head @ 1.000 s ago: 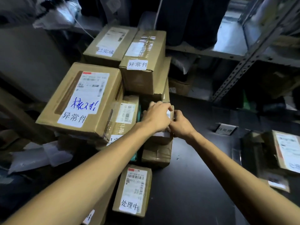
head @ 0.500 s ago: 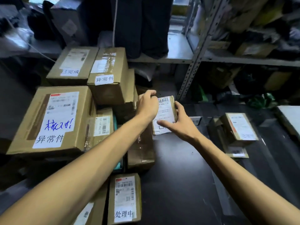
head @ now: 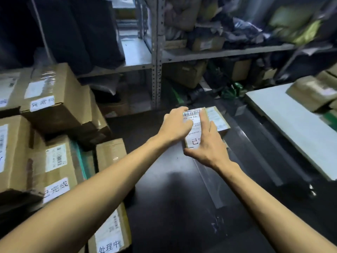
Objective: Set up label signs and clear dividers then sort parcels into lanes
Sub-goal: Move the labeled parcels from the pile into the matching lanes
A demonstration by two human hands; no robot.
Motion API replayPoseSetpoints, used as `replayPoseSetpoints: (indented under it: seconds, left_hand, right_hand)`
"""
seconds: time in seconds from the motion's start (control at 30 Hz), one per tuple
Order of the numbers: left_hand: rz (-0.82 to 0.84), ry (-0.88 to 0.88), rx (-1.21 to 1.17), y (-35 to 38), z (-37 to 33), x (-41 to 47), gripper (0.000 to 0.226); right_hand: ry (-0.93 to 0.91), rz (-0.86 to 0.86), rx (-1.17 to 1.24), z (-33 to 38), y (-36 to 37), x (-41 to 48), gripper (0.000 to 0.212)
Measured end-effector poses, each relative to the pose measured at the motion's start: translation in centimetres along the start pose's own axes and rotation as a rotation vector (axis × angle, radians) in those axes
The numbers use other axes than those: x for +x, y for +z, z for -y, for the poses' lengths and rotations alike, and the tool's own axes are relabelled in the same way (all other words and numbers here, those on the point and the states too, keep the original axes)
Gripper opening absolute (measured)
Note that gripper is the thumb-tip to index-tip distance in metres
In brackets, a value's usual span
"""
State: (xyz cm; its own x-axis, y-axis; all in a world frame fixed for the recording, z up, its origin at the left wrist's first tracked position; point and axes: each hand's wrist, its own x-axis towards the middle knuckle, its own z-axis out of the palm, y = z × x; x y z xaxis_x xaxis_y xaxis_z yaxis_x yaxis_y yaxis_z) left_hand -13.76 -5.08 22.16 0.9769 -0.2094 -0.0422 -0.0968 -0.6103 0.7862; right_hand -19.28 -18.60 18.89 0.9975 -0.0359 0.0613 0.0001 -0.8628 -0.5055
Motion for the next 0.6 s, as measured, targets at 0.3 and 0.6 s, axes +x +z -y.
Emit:
replayPoseSetpoints:
  seconds: [0.3,0.6]
  left_hand:
    - [0.134,0.243,0.418,9.0,-5.2,1.0,0.068]
    - [0.110,0.180,0.542,17.4,-10.9,4.3,0.073]
  right_hand:
    - [-0.003,-0.070,0.044,-10.2,-5.7,-1.5,0.114]
    - [-0.040,-0.030,0.051,-19.5,-10.7,0.5,0.108]
